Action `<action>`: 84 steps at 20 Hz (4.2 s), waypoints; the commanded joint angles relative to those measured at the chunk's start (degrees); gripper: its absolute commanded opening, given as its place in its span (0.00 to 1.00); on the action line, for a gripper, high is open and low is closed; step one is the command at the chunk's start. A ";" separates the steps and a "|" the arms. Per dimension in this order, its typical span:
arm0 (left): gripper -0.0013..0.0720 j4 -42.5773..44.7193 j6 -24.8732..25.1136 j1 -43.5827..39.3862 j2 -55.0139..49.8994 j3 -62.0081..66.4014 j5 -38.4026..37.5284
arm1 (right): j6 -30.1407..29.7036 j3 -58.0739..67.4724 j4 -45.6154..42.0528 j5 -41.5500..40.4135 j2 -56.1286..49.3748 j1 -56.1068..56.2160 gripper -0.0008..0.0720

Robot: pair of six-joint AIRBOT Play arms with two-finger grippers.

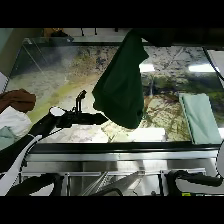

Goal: Fold the shirts.

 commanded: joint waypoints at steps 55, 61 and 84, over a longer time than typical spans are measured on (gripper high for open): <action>0.04 -7.04 -2.75 -1.16 -16.79 13.07 3.39 | -0.02 -31.98 -0.28 -9.66 -24.96 -17.29 0.04; 0.04 0.44 -3.91 7.93 -8.76 13.03 -1.57 | -0.48 -32.04 -2.19 -9.64 -22.95 -21.62 0.90; 0.04 2.25 -1.40 15.10 -17.14 13.07 -12.28 | -14.67 -32.00 21.42 -16.81 -31.15 -6.12 0.04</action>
